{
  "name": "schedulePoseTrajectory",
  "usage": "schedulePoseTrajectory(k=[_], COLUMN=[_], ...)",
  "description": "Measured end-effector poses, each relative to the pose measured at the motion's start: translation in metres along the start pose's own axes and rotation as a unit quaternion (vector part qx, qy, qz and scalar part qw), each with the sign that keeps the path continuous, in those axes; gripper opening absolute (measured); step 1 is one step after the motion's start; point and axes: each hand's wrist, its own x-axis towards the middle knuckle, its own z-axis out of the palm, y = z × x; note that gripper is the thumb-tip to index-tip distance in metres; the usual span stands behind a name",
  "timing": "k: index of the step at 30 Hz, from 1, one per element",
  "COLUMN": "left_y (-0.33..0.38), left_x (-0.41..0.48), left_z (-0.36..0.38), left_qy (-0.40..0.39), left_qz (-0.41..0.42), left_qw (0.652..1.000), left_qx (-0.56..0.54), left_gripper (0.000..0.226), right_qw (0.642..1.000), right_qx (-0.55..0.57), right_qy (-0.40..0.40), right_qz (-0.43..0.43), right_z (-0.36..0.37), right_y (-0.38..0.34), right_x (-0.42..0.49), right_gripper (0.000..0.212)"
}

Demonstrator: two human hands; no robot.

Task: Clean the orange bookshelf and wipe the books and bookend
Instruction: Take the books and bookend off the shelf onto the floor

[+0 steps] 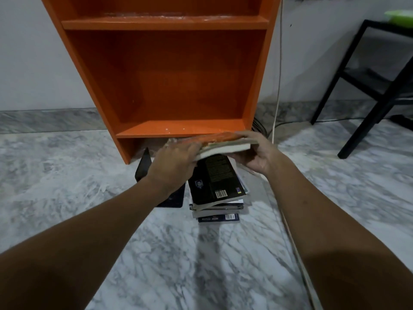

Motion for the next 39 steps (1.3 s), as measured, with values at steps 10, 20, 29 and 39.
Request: schedulePoseTrajectory(k=[10, 20, 29, 39], left_y=[0.035, -0.008, -0.009, -0.007], left_x=[-0.041, -0.075, -0.063, -0.061], left_z=[0.042, 0.111, 0.129, 0.124], left_qy=[-0.438, -0.295, -0.253, -0.238], left_qz=[0.002, -0.533, -0.655, -0.65], left_qw=[0.899, 0.752, 0.578, 0.593], left_qx=[0.009, -0.251, -0.416, -0.413], left_gripper=[0.065, 0.095, 0.044, 0.042], right_qw=[0.954, 0.901, 0.84, 0.801], right_qx=[-0.226, -0.337, -0.468, -0.532], right_qy=[0.192, 0.267, 0.263, 0.262], right_qz=[0.048, -0.063, -0.075, -0.075], right_z=[-0.068, -0.077, -0.074, -0.074], right_y=[0.057, 0.08, 0.097, 0.104], right_x=[0.026, 0.04, 0.049, 0.047], right_gripper=[0.034, 0.025, 0.033, 0.049])
